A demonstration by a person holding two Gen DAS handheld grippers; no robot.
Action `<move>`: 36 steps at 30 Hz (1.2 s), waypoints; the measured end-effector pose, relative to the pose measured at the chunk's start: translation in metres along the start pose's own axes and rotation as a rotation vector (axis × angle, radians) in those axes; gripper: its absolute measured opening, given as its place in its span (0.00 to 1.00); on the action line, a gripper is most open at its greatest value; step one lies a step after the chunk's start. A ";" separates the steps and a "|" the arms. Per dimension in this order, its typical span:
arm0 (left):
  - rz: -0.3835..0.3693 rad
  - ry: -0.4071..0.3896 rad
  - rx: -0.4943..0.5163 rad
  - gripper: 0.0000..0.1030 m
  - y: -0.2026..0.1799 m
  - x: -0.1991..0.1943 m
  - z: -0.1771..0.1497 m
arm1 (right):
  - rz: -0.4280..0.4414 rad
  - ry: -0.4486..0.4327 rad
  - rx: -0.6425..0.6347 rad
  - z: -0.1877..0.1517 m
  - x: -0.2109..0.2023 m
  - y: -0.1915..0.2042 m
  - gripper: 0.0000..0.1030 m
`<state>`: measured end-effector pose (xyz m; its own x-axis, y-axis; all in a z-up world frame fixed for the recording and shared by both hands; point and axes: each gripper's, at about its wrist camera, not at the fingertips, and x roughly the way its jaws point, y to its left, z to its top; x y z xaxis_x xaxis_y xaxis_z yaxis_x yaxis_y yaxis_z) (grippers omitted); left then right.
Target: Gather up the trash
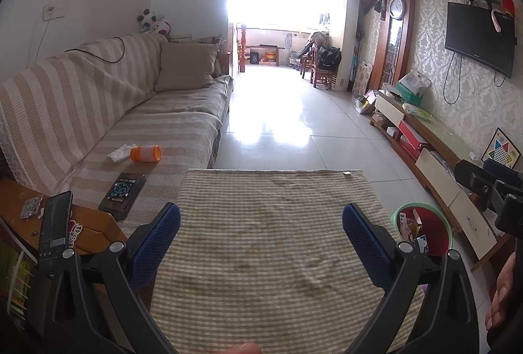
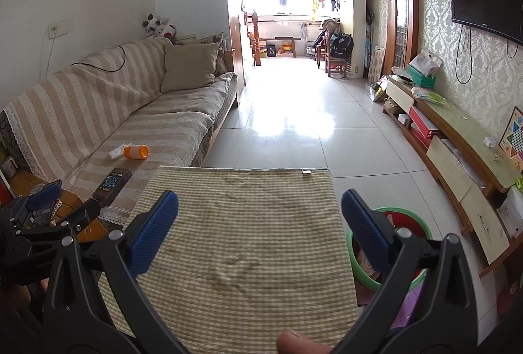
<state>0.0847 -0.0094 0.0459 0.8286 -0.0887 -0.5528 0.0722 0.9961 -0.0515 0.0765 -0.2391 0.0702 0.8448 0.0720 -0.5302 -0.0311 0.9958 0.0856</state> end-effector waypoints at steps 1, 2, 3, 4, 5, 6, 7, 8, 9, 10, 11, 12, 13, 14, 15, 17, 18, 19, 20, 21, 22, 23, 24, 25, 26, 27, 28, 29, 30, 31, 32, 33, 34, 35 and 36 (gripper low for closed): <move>-0.002 0.001 -0.001 0.92 0.000 0.000 0.000 | -0.004 -0.002 0.000 0.000 0.000 0.000 0.95; -0.004 0.000 0.000 0.92 0.000 0.000 0.000 | -0.005 -0.003 0.002 -0.001 -0.001 -0.001 0.95; -0.003 -0.001 0.002 0.92 -0.001 0.000 0.001 | -0.002 -0.001 0.005 -0.001 -0.001 -0.001 0.95; -0.004 -0.002 0.003 0.92 -0.003 0.000 0.001 | -0.001 0.001 0.008 -0.001 0.000 -0.001 0.95; -0.006 -0.003 0.005 0.92 -0.004 0.000 0.001 | -0.002 0.000 0.007 -0.001 0.000 -0.002 0.95; -0.005 -0.004 0.008 0.92 -0.005 0.000 0.002 | -0.004 0.000 0.006 -0.001 0.000 -0.002 0.95; -0.004 -0.004 0.012 0.92 -0.006 0.000 0.002 | -0.003 0.001 0.008 -0.002 0.000 -0.002 0.95; -0.005 -0.004 0.014 0.92 -0.007 0.000 0.002 | -0.002 0.002 0.010 -0.002 0.000 -0.002 0.96; -0.005 -0.003 0.017 0.92 -0.008 0.000 0.002 | -0.002 0.001 0.009 -0.002 -0.001 -0.002 0.95; -0.003 -0.004 0.020 0.92 -0.010 -0.001 0.002 | -0.004 -0.001 0.007 -0.002 -0.001 -0.002 0.95; -0.002 -0.003 0.022 0.92 -0.011 -0.001 0.001 | -0.007 0.000 0.005 -0.002 -0.001 -0.002 0.95; -0.001 -0.001 0.024 0.92 -0.012 -0.001 0.001 | -0.007 -0.001 0.004 -0.002 -0.001 -0.003 0.95; -0.001 0.000 0.023 0.92 -0.012 -0.001 0.001 | -0.007 -0.002 0.005 -0.001 -0.001 -0.003 0.95; -0.001 -0.001 0.022 0.92 -0.012 -0.002 0.001 | -0.008 -0.002 0.006 -0.001 -0.001 -0.004 0.95; 0.002 -0.001 0.024 0.92 -0.012 -0.002 0.002 | -0.008 -0.002 0.008 -0.001 -0.001 -0.004 0.95; 0.003 -0.003 0.024 0.92 -0.012 -0.003 0.002 | -0.010 -0.005 0.006 -0.001 -0.001 -0.005 0.96; 0.004 -0.004 0.023 0.92 -0.013 -0.004 0.002 | -0.011 -0.005 0.004 -0.001 -0.001 -0.004 0.96; 0.005 -0.006 0.024 0.92 -0.013 -0.004 0.003 | -0.010 -0.004 0.004 0.000 -0.001 -0.005 0.95; 0.006 -0.007 0.026 0.92 -0.013 -0.004 0.003 | -0.010 -0.003 0.003 0.000 -0.001 -0.005 0.96; 0.006 -0.008 0.026 0.92 -0.013 -0.005 0.003 | -0.011 -0.004 0.001 0.000 0.000 -0.005 0.96; 0.006 -0.009 0.026 0.92 -0.014 -0.005 0.004 | -0.011 -0.005 0.000 0.001 0.000 -0.005 0.95; 0.007 -0.010 0.026 0.92 -0.014 -0.006 0.004 | -0.011 -0.005 0.000 0.001 0.000 -0.005 0.95; 0.007 -0.011 0.026 0.92 -0.014 -0.006 0.005 | -0.009 -0.004 0.000 0.000 0.000 -0.004 0.95; 0.007 -0.011 0.025 0.92 -0.015 -0.007 0.005 | -0.009 -0.004 -0.001 0.000 0.000 -0.004 0.96; 0.007 -0.011 0.025 0.92 -0.014 -0.006 0.005 | -0.010 -0.005 -0.001 0.000 0.000 -0.004 0.95; 0.008 -0.011 0.026 0.92 -0.014 -0.006 0.005 | -0.010 -0.004 -0.001 0.000 0.001 -0.004 0.95; 0.008 -0.011 0.026 0.92 -0.014 -0.007 0.005 | -0.009 -0.005 0.000 0.000 0.000 -0.004 0.95; 0.007 -0.011 0.025 0.92 -0.014 -0.007 0.006 | -0.008 -0.005 0.000 0.000 0.001 -0.003 0.95; 0.009 -0.012 0.026 0.92 -0.014 -0.007 0.006 | -0.009 -0.006 -0.002 0.000 0.001 -0.003 0.95; 0.010 -0.012 0.026 0.92 -0.014 -0.007 0.005 | -0.010 -0.006 -0.002 0.000 0.001 -0.003 0.96; 0.007 -0.011 0.025 0.92 -0.014 -0.007 0.005 | -0.008 -0.005 -0.002 -0.001 0.001 -0.002 0.96; 0.005 -0.013 0.024 0.92 -0.015 -0.008 0.005 | -0.009 -0.004 -0.002 -0.002 0.001 -0.003 0.96; -0.002 -0.025 0.019 0.92 -0.014 -0.010 0.005 | -0.010 -0.003 -0.001 -0.002 0.002 -0.003 0.96; 0.003 -0.034 0.013 0.92 -0.014 -0.012 0.005 | -0.009 -0.002 0.000 -0.003 0.002 -0.003 0.96; 0.013 -0.037 0.015 0.92 -0.015 -0.013 0.005 | -0.010 -0.002 0.001 -0.004 0.002 -0.003 0.96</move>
<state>0.0760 -0.0227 0.0582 0.8495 -0.0754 -0.5221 0.0690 0.9971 -0.0316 0.0762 -0.2422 0.0659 0.8462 0.0620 -0.5293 -0.0220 0.9964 0.0816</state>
